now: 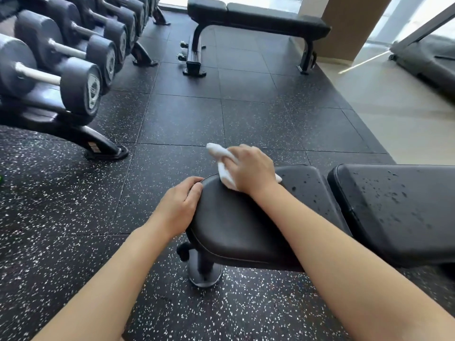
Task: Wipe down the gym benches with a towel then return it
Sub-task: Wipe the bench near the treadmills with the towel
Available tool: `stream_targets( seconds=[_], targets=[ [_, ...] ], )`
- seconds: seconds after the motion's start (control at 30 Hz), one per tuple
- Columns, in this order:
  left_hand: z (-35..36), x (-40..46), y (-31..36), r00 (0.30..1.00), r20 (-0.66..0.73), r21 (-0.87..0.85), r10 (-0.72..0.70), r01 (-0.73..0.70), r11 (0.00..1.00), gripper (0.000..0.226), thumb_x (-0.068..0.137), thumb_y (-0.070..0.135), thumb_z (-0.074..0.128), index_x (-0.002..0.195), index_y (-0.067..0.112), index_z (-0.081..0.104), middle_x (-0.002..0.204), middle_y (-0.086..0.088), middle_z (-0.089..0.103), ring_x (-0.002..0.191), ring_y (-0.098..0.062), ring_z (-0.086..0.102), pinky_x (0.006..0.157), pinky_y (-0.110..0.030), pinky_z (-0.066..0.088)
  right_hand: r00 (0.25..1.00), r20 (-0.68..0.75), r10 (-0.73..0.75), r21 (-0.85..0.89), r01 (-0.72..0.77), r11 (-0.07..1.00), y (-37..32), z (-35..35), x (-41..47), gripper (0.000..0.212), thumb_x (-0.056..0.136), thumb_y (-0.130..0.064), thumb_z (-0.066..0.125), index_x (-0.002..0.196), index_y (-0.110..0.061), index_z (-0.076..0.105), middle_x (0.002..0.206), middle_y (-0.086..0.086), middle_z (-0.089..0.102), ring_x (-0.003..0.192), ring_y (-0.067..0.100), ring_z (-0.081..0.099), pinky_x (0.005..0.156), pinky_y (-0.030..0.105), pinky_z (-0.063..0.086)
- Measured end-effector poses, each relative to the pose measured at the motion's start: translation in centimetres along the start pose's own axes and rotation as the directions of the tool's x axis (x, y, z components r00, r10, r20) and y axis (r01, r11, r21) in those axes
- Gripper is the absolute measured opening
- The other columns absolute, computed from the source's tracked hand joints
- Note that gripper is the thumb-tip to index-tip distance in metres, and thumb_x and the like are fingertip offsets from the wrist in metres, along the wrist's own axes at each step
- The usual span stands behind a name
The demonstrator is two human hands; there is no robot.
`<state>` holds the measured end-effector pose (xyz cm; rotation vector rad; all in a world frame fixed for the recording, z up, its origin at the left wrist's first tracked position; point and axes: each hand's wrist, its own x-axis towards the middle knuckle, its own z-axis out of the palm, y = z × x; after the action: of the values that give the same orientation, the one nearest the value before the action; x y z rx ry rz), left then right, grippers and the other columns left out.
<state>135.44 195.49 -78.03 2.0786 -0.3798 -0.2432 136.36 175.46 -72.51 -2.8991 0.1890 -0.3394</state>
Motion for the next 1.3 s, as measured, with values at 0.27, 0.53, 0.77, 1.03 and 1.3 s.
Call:
stream_targets(
  seconds=[0.27,0.53,0.77,1.03,1.3],
  targets=[
    [0.1,-0.2,-0.1,1.0,-0.008,-0.085,-0.025,0.024,0.996,0.041,0.096,0.048,0.039,0.119,0.033,0.068,0.111,0.015,0.072,0.106,-0.006,0.062,0.085,-0.015,0.042,0.982,-0.081,-0.171,0.054,0.175,0.983,-0.6,-1.3,-8.7,0.025,0.099,-0.041,0.056,0.112,-0.023,0.068,0.1,-0.002,0.063,0.095,0.026,0.056,0.079,0.041,0.046],
    [0.3,0.0,-0.2,1.0,-0.024,-0.069,-0.007,0.006,0.998,0.046,0.094,0.048,0.038,0.124,0.029,0.067,0.112,0.012,0.072,0.106,-0.01,0.062,0.085,-0.023,0.043,0.953,-0.05,-0.298,0.094,0.302,0.949,1.6,-2.7,-12.6,0.029,0.098,-0.044,0.061,0.12,-0.027,0.07,0.093,-0.006,0.06,0.087,0.023,0.056,0.073,0.041,0.051],
    [0.3,0.0,-0.4,0.999,-0.045,-0.07,0.003,-0.006,0.998,0.043,0.095,0.049,0.041,0.12,0.031,0.07,0.112,0.014,0.074,0.108,-0.009,0.063,0.09,-0.029,0.046,1.0,0.025,-0.008,0.0,0.008,1.0,0.2,0.4,0.9,0.032,0.096,-0.053,0.049,0.098,-0.029,0.07,0.097,-0.004,0.068,0.102,0.026,0.063,0.079,0.036,0.048],
    [0.4,0.1,-0.6,0.999,-0.047,-0.088,0.009,-0.013,0.996,0.033,0.095,0.045,0.04,0.111,0.038,0.068,0.101,0.025,0.071,0.099,0.009,0.061,0.079,-0.008,0.042,0.951,-0.087,-0.298,0.163,0.308,0.937,0.6,-2.6,-15.0,0.026,0.099,-0.04,0.056,0.115,-0.023,0.068,0.091,-0.004,0.056,0.083,0.024,0.049,0.071,0.043,0.046],
    [0.4,0.0,-0.4,0.998,-0.067,-0.026,0.02,-0.021,0.999,0.038,0.096,0.048,0.038,0.117,0.036,0.068,0.101,0.023,0.07,0.096,0.001,0.06,0.08,-0.005,0.039,0.987,-0.063,-0.149,0.049,0.152,0.987,2.3,-2.1,-6.6,0.024,0.098,-0.045,0.061,0.115,-0.031,0.071,0.097,-0.004,0.062,0.098,0.025,0.058,0.077,0.037,0.044]
  ],
)
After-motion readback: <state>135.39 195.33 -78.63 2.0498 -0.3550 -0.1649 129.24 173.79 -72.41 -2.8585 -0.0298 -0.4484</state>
